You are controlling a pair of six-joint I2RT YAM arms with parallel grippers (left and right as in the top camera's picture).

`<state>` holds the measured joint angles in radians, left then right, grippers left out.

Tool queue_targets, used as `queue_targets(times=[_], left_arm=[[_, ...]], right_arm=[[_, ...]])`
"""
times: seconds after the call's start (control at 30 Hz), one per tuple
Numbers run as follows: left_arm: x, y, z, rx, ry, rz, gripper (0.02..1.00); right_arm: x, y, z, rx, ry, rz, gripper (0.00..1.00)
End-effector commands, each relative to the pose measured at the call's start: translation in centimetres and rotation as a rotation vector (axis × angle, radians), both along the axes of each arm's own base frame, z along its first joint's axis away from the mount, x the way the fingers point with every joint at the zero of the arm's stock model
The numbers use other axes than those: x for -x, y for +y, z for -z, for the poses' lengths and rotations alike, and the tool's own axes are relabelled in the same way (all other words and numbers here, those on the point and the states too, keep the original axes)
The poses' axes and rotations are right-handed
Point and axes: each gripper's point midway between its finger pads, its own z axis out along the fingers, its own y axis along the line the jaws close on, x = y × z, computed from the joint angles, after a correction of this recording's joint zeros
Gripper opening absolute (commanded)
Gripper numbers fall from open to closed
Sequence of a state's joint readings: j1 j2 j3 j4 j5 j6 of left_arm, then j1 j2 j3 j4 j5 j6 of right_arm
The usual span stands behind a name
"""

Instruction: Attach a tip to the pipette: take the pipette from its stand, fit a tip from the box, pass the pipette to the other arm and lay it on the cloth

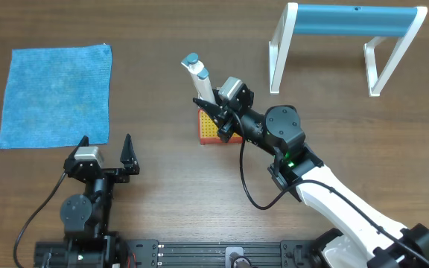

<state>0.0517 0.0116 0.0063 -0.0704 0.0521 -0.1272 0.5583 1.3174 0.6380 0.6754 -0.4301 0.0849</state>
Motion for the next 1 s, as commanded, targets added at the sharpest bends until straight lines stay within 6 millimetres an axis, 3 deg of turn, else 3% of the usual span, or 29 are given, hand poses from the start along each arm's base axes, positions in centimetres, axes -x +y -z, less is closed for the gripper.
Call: queue_targets(times=[0.03, 0.2, 0.53, 0.63, 0.7, 0.77, 0.83, 1.0], left_arm=[[0.0, 0.1, 0.1, -0.013, 0.003, -0.006, 0.996], [0.0, 0.1, 0.1, -0.013, 0.003, -0.006, 0.996], [0.0, 0.1, -0.2, 0.002, -0.009, -0.006, 0.998], [0.2, -2.6, -0.3, 0.315, 0.009, 0.13, 0.998], [1.0, -5.8, -0.6, 0.804, 0.113, 0.275, 0.998], [2.2, -8.5, -0.7, 1.119, 0.265, 0.392, 0.996], [2.8, -9.5, -0.8, 1.177, 0.321, 0.44, 0.996], [2.3, -8.7, -1.1, 1.242, 0.296, 0.391, 0.998]], right_arm=[[0.6, 0.0, -1.8, -0.075, 0.054, -0.033, 0.08], [-0.3, -0.5, 0.0, -0.112, 0.226, 0.034, 0.082], [-1.1, -1.2, 1.5, -0.29, 0.556, 0.119, 0.08], [-0.9, -1.1, 1.9, -0.349, 0.67, 0.116, 0.08], [-0.8, -1.0, 1.9, -0.369, 0.699, 0.115, 0.08], [-0.9, -1.0, 1.9, -0.368, 0.699, 0.116, 0.08], [-0.9, -1.1, 1.9, -0.369, 0.698, 0.118, 0.08], [-0.7, -1.0, 2.4, -0.381, 0.749, 0.119, 0.08]])
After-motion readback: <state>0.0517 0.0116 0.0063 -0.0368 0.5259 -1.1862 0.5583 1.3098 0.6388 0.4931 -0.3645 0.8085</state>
